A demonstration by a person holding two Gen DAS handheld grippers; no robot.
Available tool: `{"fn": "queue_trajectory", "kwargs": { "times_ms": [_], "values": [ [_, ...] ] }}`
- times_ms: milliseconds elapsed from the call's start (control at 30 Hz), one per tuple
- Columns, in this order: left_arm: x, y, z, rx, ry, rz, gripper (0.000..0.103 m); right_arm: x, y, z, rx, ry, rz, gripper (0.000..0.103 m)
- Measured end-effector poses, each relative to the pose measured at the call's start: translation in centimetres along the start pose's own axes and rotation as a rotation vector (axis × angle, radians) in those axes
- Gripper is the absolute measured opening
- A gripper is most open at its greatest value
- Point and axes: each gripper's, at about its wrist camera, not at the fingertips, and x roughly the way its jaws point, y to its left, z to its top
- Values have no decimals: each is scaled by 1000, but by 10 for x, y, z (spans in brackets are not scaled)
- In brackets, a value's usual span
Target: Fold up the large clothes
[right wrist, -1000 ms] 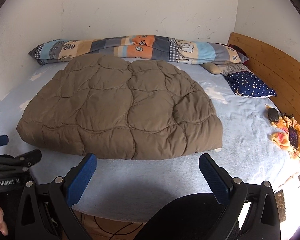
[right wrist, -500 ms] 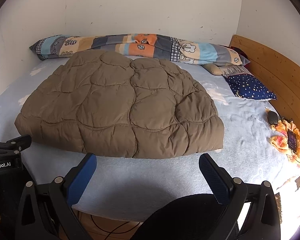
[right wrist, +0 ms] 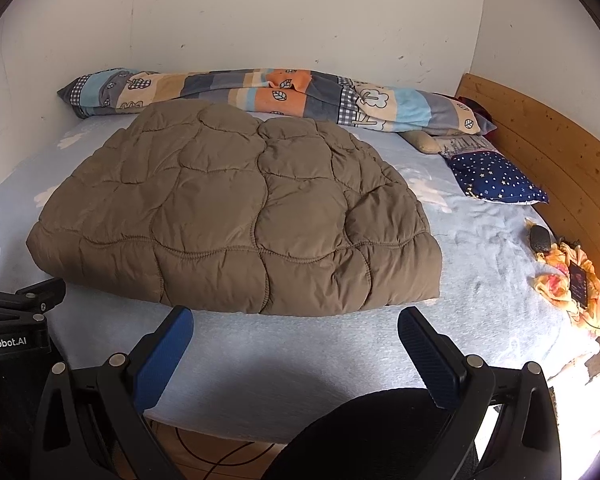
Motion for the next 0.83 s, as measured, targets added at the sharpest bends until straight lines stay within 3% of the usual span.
{"fn": "queue_trajectory", "kwargs": {
  "times_ms": [600, 833],
  "values": [
    [0, -1, -1, 22, 1, -6, 103, -3, -4, -1, 5, -9, -9, 103],
    [-8, -3, -4, 43, -42, 17, 103, -4, -8, -1, 12, -16, -10, 103]
  ]
}}
